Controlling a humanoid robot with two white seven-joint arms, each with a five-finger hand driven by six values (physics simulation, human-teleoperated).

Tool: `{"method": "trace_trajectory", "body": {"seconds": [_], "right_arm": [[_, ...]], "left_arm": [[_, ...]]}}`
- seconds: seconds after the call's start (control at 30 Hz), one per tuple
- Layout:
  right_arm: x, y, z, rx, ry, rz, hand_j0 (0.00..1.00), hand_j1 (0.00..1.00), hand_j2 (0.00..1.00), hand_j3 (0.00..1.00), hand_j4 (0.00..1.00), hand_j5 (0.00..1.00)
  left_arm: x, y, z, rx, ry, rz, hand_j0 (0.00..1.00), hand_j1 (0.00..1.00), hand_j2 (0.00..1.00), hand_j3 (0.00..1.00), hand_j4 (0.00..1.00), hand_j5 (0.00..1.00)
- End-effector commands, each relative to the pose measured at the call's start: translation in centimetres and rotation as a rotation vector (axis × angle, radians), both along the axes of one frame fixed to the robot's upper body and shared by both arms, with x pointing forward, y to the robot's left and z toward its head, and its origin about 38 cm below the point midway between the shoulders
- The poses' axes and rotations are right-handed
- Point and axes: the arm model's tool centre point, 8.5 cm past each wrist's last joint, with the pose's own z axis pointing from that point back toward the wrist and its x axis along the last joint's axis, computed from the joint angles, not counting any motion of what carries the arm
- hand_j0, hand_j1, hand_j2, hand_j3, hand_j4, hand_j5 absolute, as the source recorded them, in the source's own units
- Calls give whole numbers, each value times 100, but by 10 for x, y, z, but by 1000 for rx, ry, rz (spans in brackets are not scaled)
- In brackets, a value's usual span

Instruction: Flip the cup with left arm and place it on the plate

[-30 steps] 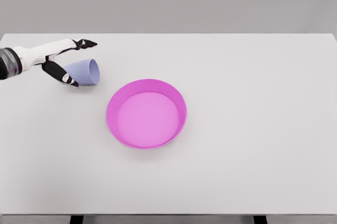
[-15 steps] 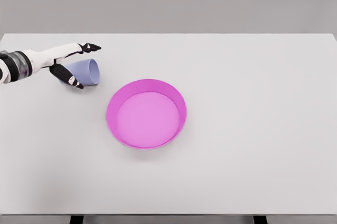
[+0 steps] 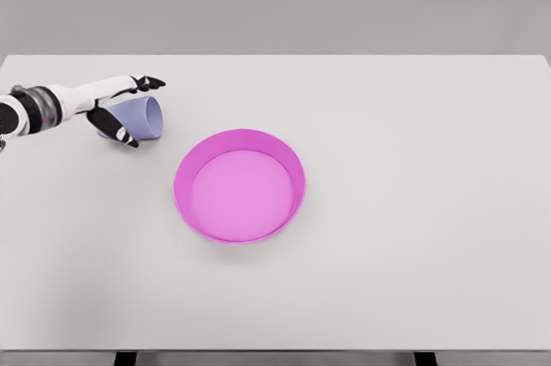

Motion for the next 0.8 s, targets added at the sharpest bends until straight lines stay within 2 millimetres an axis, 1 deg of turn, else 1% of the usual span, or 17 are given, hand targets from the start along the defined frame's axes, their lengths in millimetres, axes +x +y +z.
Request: {"method": "trace_trajectory", "body": {"seconds": [0.0, 0.1, 0.2, 0.27, 0.33, 0.4, 0.43, 0.5, 0.53, 0.6, 0.7, 0.73, 0.77], "right_arm": [[0, 0, 0, -1, -1, 1, 100, 100, 100, 100, 100, 100], [0, 0, 0, 1, 1, 0, 100, 100, 100, 100, 100, 100], [0, 0, 0, 1, -1, 0, 100, 100, 100, 100, 100, 100], [0, 0, 0, 1, -1, 0, 100, 100, 100, 100, 100, 100], [0, 0, 0, -1, 1, 1, 100, 100, 100, 100, 100, 100], [0, 0, 0, -1, -1, -1, 100, 100, 100, 100, 100, 100], [0, 0, 0, 1, -1, 0, 100, 100, 100, 100, 100, 100], [0, 0, 0, -1, -1, -1, 100, 100, 100, 100, 100, 100], [0, 0, 0, -1, -1, 1, 100, 100, 100, 100, 100, 100], [0, 0, 0, 1, -1, 0, 100, 100, 100, 100, 100, 100], [0, 0, 0, 1, 1, 0, 100, 100, 100, 100, 100, 100], [0, 0, 0, -1, -1, 1, 100, 100, 100, 100, 100, 100], [0, 0, 0, 1, 1, 0, 100, 100, 100, 100, 100, 100]], "left_arm": [[1, -2, -6, 3, 11, 3, 100, 100, 100, 100, 100, 100], [5, 3, -5, 6, 11, 21, 100, 100, 100, 100, 100, 100], [6, 4, -5, 17, 7, 24, 100, 100, 100, 100, 100, 100], [8, -1, -11, 9, 19, 25, 100, 100, 100, 100, 100, 100], [8, -1, -12, 22, 17, 23, 100, 100, 100, 100, 100, 100], [5, -7, -21, 41, 38, 3, 100, 100, 100, 100, 100, 100], [5, -6, -21, 44, 38, 4, 100, 100, 100, 100, 100, 100], [5, -6, -22, 43, 41, 6, 94, 94, 94, 94, 94, 94], [4, -5, -22, 41, 44, 6, 87, 87, 87, 87, 87, 87], [5, -6, -19, 23, 39, 9, 69, 69, 69, 69, 69, 69], [7, -5, -16, 10, 33, 13, 66, 66, 66, 66, 66, 66], [7, -5, -15, -12, 36, 14, 63, 63, 63, 63, 63, 63], [7, -6, -14, -25, 39, 13, 63, 63, 63, 63, 63, 63]]}}
